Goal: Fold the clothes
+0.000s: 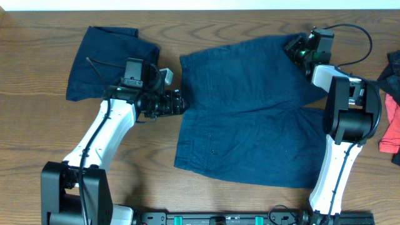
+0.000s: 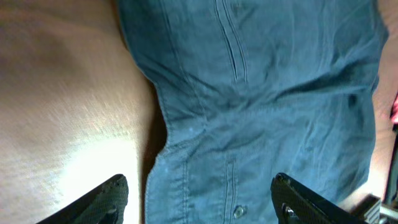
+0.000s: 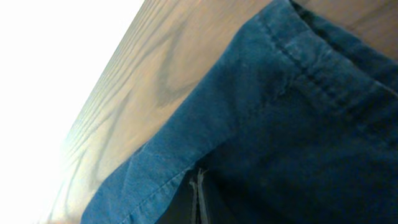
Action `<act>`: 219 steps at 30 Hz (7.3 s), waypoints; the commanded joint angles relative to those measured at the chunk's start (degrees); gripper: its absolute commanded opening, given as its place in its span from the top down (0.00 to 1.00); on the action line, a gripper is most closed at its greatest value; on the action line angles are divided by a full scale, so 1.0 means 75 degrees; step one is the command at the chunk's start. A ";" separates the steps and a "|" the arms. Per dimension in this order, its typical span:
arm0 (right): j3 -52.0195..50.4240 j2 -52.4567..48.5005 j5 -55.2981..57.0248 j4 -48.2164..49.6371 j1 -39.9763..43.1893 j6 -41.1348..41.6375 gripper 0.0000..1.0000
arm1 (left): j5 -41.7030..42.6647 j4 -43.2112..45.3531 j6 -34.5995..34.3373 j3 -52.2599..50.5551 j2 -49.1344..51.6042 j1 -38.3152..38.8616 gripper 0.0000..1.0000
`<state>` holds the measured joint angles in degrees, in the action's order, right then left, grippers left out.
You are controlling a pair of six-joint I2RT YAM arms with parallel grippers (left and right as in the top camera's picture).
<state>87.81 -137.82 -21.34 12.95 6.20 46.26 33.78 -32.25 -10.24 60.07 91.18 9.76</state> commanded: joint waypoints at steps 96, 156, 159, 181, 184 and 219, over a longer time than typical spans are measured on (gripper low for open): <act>-0.4412 0.5219 -0.0271 -0.5447 0.3972 -0.4062 0.62 | 0.0606 0.0976 0.1259 -0.1367 0.1682 0.2049 0.70; -0.5208 0.5263 -0.0702 -0.5406 0.3640 -0.4348 0.99 | -0.0574 -0.0213 0.1504 -0.1157 0.1241 0.0621 0.94; -0.5071 0.5356 -0.1035 -0.5412 0.3853 -0.4345 0.99 | -0.0577 -0.0216 0.1504 -0.1157 0.1241 0.0621 0.94; -0.4823 0.5490 -0.0784 -0.5353 0.4252 -0.3943 0.50 | -0.0664 -0.0495 0.1530 -0.1154 0.1215 0.0417 0.76; -0.4823 0.5490 -0.0533 -0.5776 0.4339 -0.3923 0.51 | -0.0592 -0.0510 0.1530 -0.1113 0.1215 0.0414 0.71; -0.4782 0.8038 -0.1241 -0.8810 0.4197 -0.4415 0.71 | 0.0411 -0.1711 0.1743 0.0207 0.1142 0.0685 0.92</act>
<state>51.09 -80.53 -32.45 -50.04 38.94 14.57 35.24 -43.00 1.28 60.14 100.29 14.24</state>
